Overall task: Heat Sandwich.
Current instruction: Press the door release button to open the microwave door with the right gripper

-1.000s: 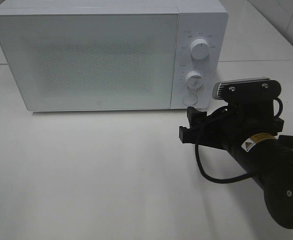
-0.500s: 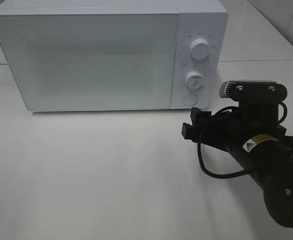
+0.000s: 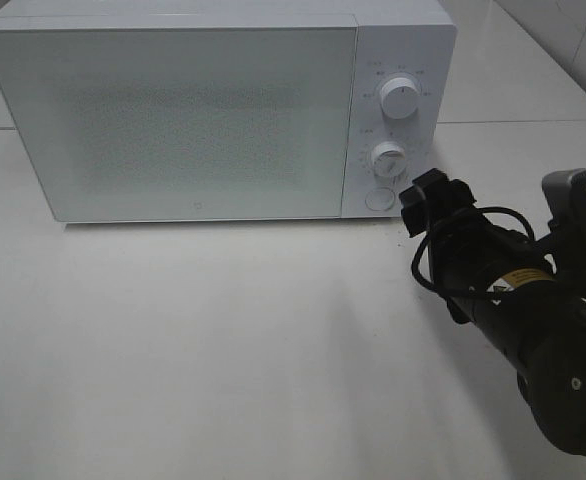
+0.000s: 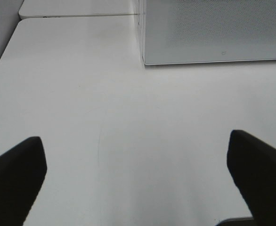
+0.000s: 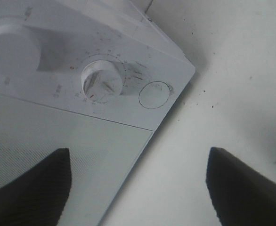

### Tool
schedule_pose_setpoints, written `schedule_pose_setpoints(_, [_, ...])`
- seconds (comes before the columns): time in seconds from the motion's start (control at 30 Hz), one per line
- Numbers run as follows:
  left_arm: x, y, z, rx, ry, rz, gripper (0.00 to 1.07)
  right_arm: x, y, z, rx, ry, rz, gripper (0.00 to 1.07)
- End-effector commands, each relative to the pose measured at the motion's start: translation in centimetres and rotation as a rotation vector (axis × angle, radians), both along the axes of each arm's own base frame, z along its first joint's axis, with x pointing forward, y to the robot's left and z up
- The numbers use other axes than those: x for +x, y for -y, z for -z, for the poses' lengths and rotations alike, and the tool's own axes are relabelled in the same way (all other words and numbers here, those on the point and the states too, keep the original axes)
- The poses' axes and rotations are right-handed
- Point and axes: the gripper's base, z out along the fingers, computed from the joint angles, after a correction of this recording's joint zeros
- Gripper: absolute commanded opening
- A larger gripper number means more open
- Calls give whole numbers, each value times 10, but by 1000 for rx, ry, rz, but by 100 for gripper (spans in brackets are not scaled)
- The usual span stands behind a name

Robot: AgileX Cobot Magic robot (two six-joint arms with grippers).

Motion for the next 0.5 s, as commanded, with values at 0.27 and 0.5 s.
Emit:
schedule_pose_setpoints(0.27, [-3, 0, 0, -2, 40, 0, 104, 1, -3, -2, 325, -31, 105, 57])
schedule_pose_setpoints(0.5, [-3, 0, 0, -2, 40, 0, 104, 1, -3, -2, 337, -34, 113, 5])
